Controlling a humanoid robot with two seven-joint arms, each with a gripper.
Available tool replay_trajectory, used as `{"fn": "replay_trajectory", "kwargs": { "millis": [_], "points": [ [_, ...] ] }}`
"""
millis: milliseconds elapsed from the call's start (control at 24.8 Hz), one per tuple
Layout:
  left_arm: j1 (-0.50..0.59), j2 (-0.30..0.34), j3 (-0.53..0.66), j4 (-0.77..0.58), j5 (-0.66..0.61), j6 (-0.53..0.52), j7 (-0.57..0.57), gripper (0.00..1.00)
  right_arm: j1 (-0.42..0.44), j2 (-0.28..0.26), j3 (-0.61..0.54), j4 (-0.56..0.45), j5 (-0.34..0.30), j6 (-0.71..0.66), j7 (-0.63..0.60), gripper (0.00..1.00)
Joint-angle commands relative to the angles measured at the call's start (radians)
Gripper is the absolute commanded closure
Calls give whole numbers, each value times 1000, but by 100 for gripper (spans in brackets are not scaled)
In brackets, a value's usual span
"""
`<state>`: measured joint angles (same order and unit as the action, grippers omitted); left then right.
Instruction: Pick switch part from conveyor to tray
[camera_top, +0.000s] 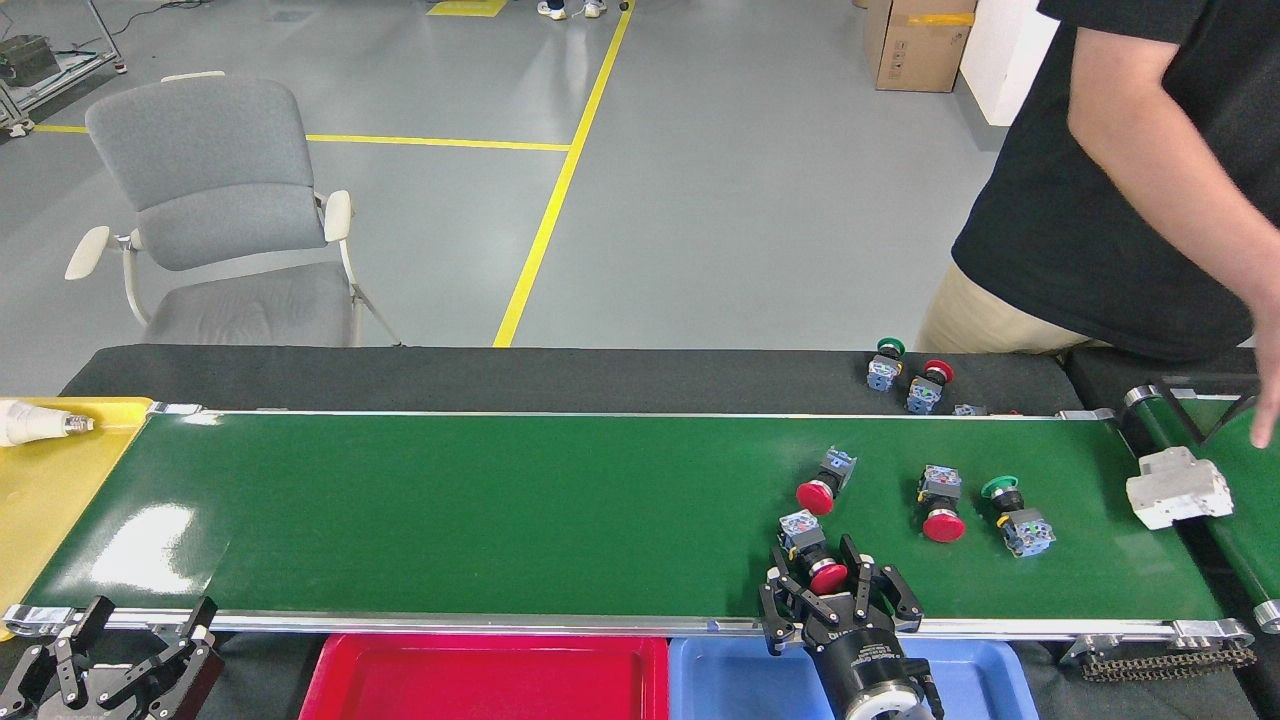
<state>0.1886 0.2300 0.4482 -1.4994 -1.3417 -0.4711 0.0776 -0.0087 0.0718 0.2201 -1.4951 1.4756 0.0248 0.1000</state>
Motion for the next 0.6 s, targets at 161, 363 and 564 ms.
{"fn": "replay_trajectory", "kwargs": {
  "millis": [161, 363, 564],
  "points": [
    [-5, 8, 4, -16, -2, 2, 4, 0, -2, -26, 36, -71, -9, -350, 1, 89],
    [-12, 12, 1, -13, -2, -1, 2, 0, -33, 31, 99, -77, -9, -784, -5, 17],
    [-26, 12, -26, -12, -2, -1, 2, 0, -39, 60, 159, -34, -11, -787, 1, 0]
  ]
}}
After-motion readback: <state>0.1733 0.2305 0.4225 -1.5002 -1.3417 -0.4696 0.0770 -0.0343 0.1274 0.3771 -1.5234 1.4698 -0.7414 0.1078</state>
